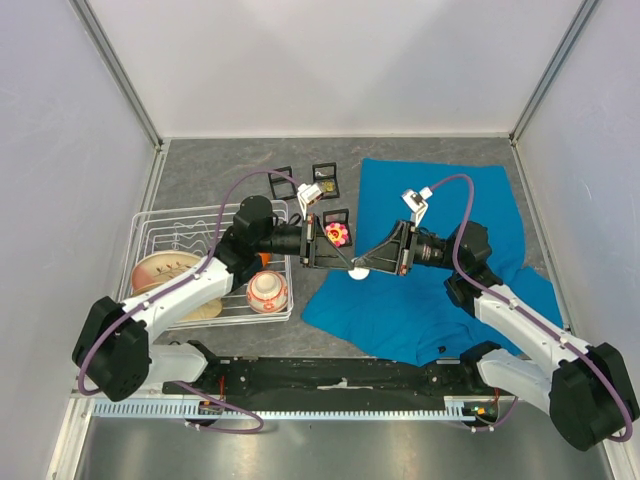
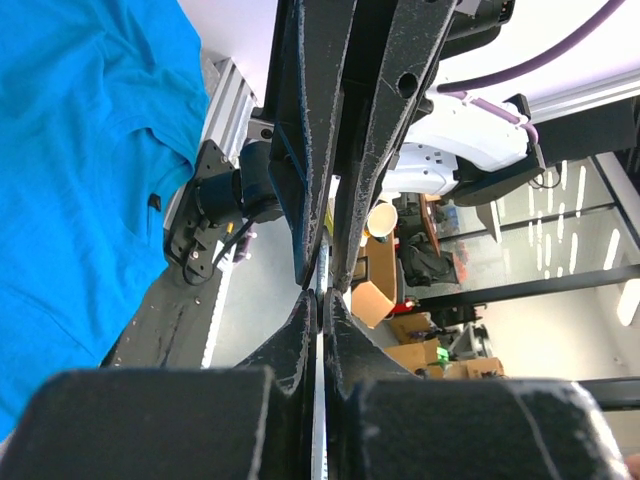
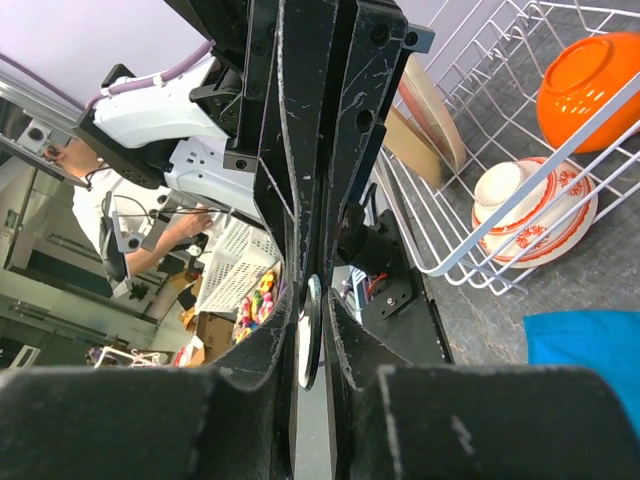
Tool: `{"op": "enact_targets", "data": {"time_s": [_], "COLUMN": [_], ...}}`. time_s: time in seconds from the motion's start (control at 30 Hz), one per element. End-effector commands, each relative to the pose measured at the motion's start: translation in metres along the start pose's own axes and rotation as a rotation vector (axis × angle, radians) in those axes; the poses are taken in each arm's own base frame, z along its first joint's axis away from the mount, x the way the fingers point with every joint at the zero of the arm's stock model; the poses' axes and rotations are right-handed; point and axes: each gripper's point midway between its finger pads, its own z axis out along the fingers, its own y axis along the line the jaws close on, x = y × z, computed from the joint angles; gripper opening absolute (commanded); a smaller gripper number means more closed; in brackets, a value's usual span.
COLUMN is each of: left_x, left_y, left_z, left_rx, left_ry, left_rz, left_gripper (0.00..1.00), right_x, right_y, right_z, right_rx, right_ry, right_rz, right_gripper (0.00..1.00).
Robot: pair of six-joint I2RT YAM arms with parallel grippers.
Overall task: Remove the brooch from the garment
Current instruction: Close the brooch.
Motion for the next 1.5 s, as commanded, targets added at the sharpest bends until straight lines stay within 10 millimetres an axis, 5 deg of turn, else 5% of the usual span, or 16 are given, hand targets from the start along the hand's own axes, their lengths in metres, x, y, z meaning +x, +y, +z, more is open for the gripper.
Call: {"op": "enact_targets", "data": {"time_s": [0.0,1.47], "left_x": [-0.007,-0.014], "left_y": [-0.023,-0.05], "left_z": [-0.002,-0.007], "left_rx": [0.088,0.229], "left_ry": [-0.014,-0.069], "left_rz": [-0.006,-0.15], "left_gripper": [0.02,0.02], "right_x": [0.007,0.007], "right_y": [-0.011,-0.045], "right_z": [0.001,0.0], "right_rx": [0.038,0.256], "right_ry": [0.02,0.01], "right_rz": [-0.046,-0.239], "right_gripper": [0.17,0.0]}}
